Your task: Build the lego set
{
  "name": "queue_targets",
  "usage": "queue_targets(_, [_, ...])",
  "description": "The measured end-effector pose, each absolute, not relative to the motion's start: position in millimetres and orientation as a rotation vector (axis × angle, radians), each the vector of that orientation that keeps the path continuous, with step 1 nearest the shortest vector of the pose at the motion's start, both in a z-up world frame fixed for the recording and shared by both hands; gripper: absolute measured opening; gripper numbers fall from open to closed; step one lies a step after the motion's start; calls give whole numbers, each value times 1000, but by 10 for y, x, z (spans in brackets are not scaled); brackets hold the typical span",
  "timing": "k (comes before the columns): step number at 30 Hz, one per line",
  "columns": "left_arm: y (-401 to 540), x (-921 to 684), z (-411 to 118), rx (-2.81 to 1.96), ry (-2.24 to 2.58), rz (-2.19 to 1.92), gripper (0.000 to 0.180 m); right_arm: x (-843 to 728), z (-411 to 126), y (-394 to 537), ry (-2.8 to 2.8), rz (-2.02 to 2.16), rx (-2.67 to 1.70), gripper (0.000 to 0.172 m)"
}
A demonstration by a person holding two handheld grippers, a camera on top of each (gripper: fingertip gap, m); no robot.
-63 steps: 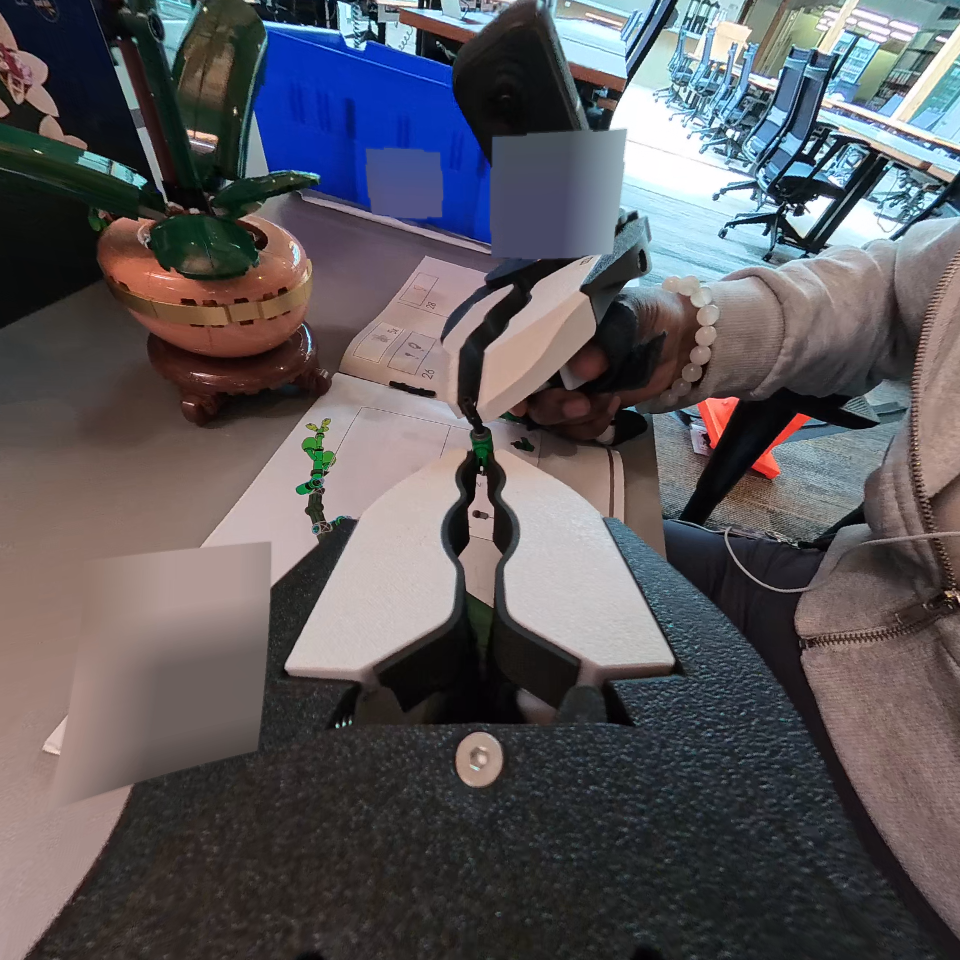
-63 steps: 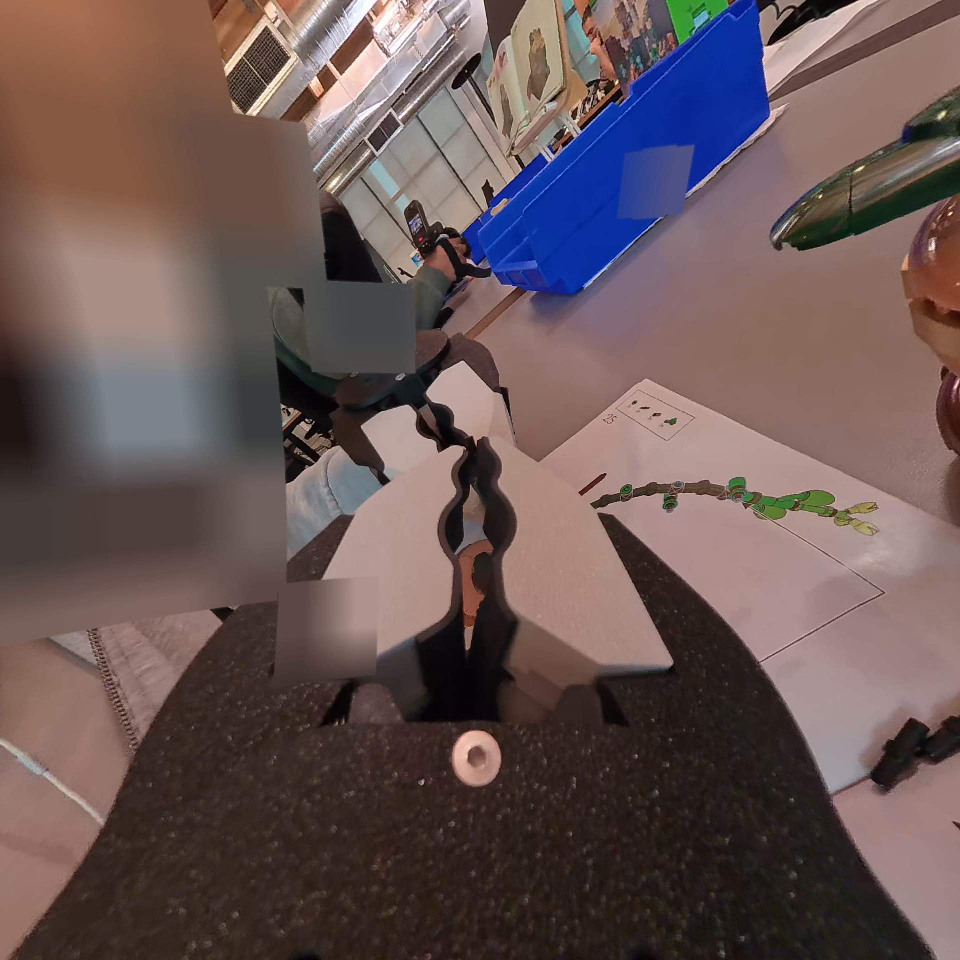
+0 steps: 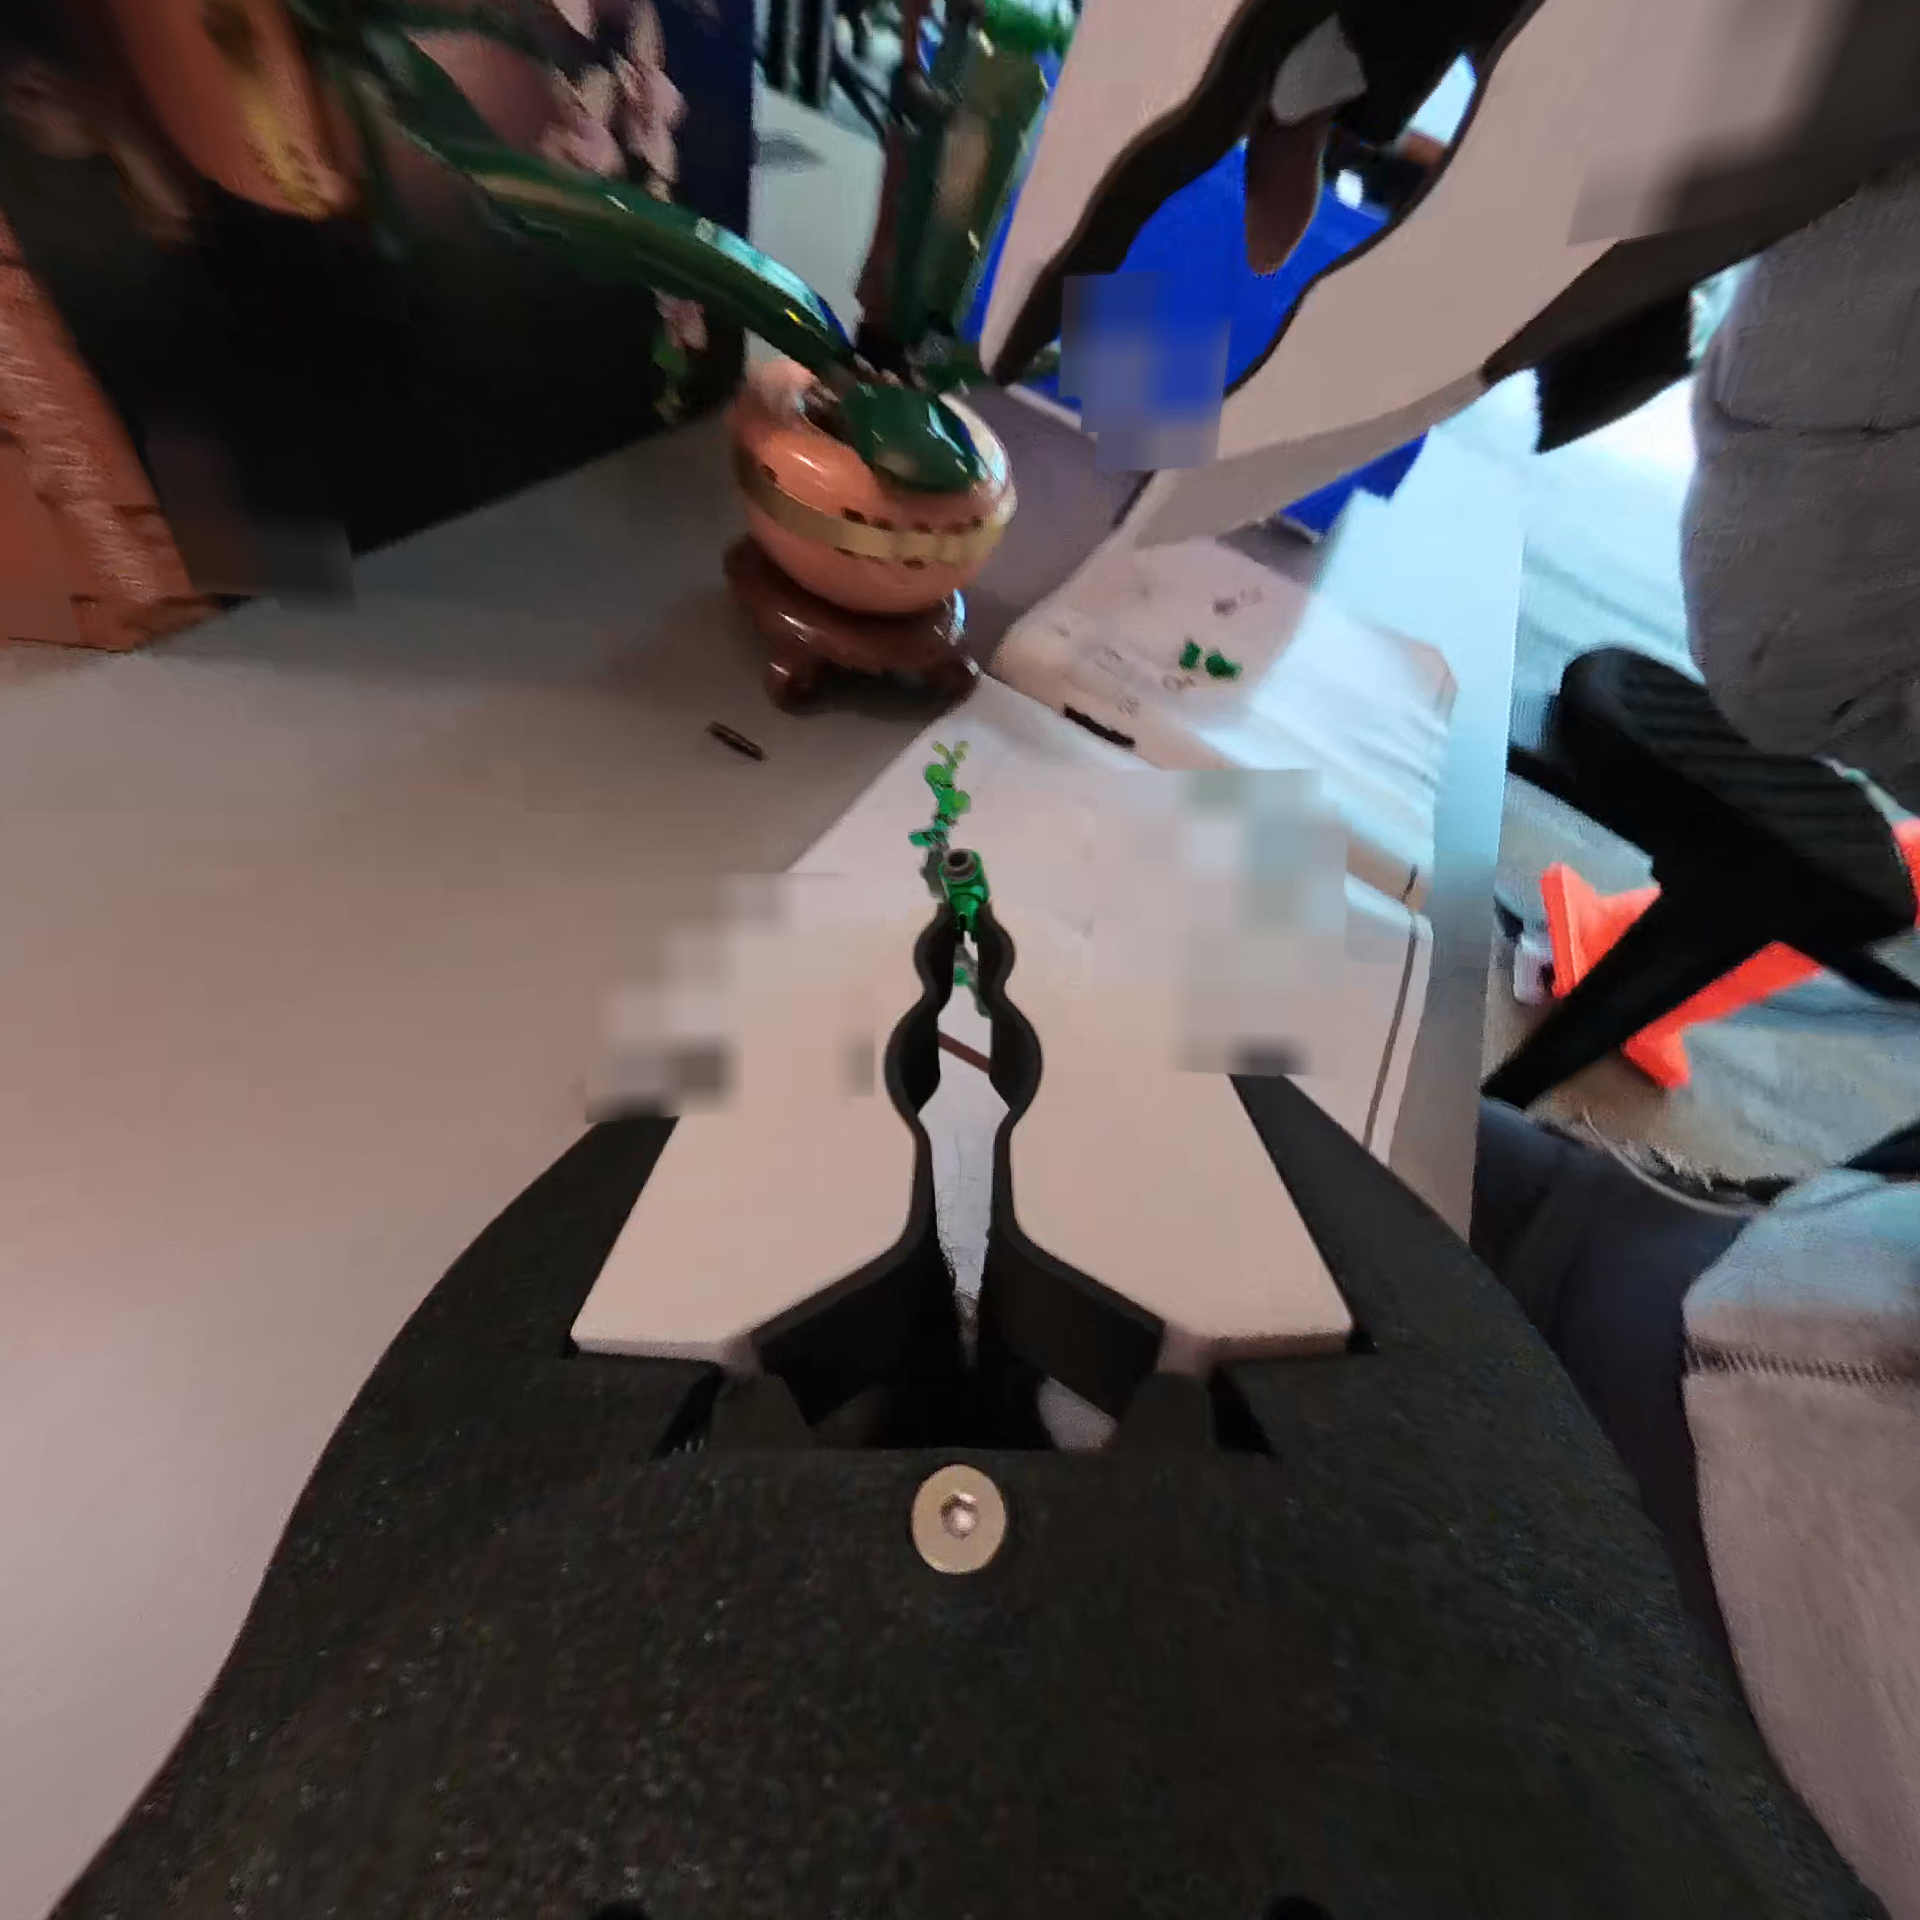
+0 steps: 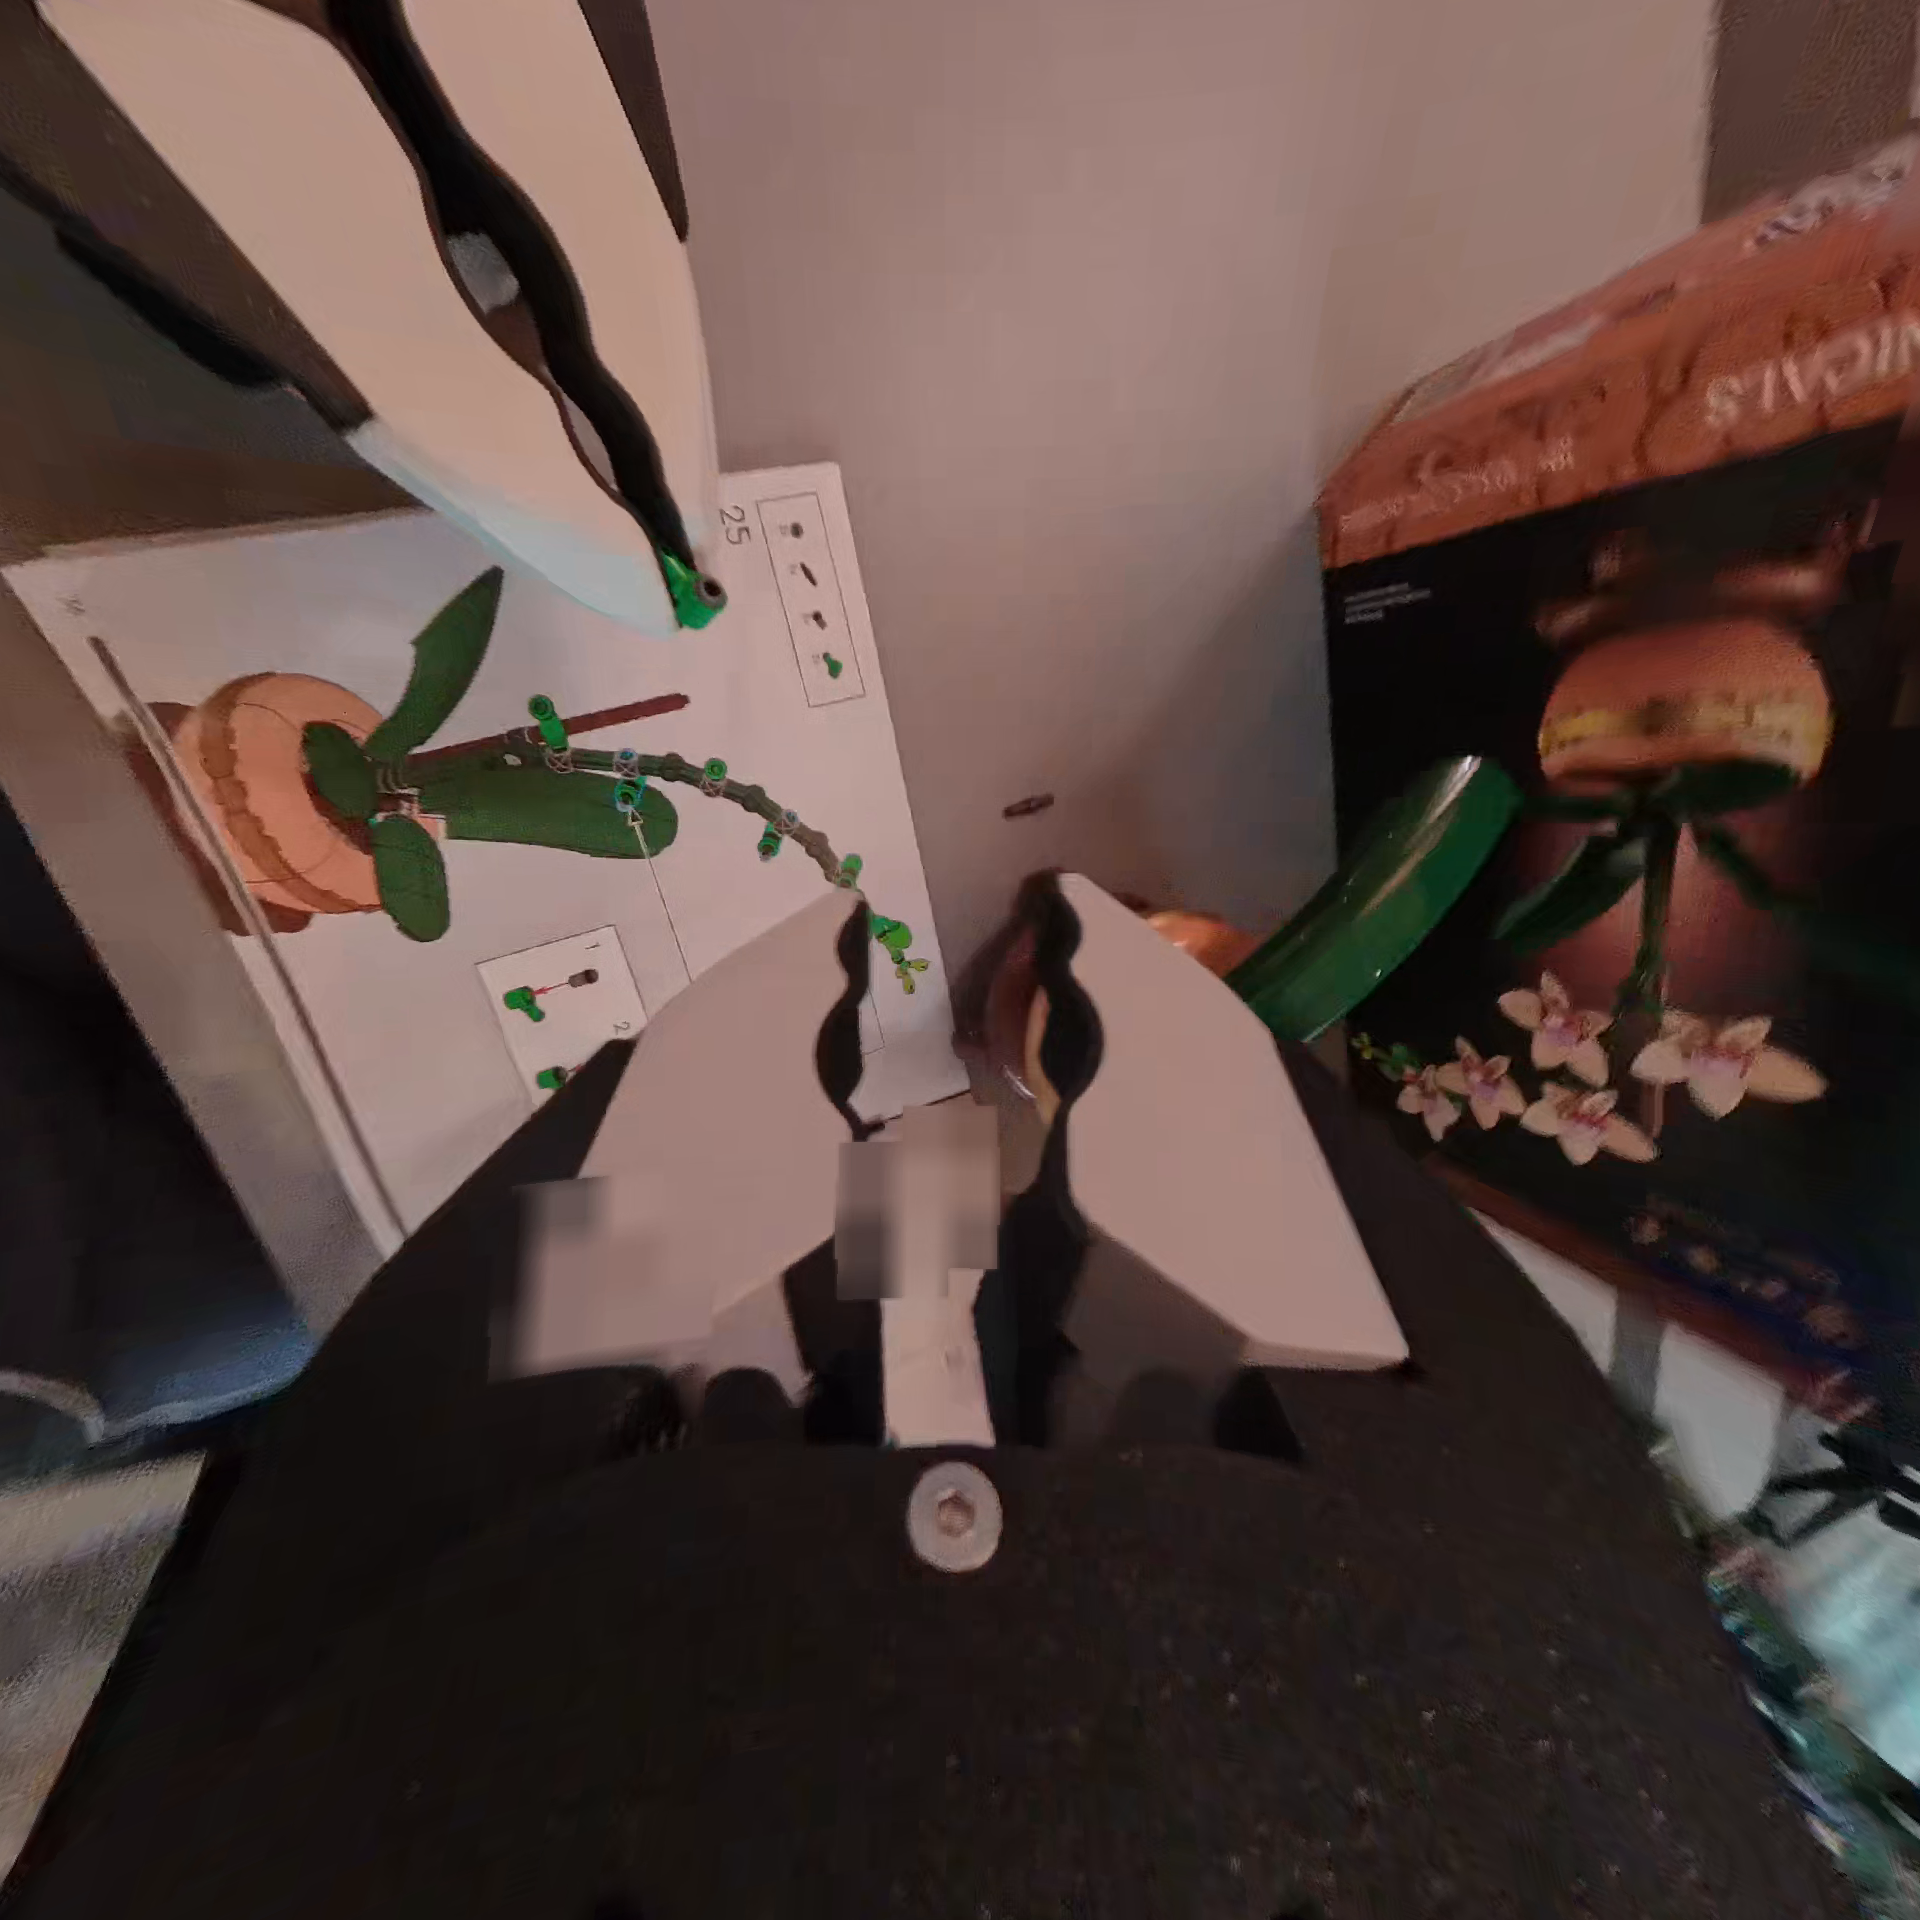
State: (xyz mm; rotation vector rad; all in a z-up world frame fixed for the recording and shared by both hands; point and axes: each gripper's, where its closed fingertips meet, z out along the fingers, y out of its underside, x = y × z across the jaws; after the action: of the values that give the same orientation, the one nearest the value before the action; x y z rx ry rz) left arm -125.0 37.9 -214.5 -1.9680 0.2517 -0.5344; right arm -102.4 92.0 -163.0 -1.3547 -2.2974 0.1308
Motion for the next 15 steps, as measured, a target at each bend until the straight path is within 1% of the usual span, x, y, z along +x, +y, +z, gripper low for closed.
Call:
queue_targets(1, [390, -1314, -2114, -1946, 215, -521, 3, -1123, -1603, 884, -2365, 84, -1378, 40])
queue_targets(3, [402, -1436, -2060, -1911, 169, -469, 3, -1345, -1672, 881, -2482, -26, -1427, 42])
queue_targets(5, [401, -1558, -1996, -1872, 117, -422, 3, -1413, -1893, 957, -2612, -216, -1511, 32])
queue_targets(6, [400, -1633, -1962, -1849, 81, -397, 3, -1420, -2008, 952, -2672, -264, -1554, 23])
queue_targets(7, [395, -1722, -1921, -1822, 39, -371, 3, -1430, -2106, 981, -2705, -332, -1566, 15])
queue_targets(8, [384, -1829, -1881, -1795, -10, -344, 3, -1435, -2188, 1062, -2714, -435, -1549, 13])
queue_targets(9, [363, -1960, -1845, -1768, -72, -313, 3, -1418, -2258, 1142, -2716, -537, -1539, 5])
queue_targets(12, [247, -2393, -1764, -1672, -281, -255, 3, -1279, -2433, 1184, -2778, -716, -1488, 0])
queue_targets(14, [156, -2594, -1708, -1601, -365, -264, 3, -1144, -2459, 1287, -2738, -907, -1403, 0])
queue_targets(15, [120, -2656, -1690, -1581, -393, -279, 3, -1102, -2468, 1316, -2699, -940, -1364, 0])
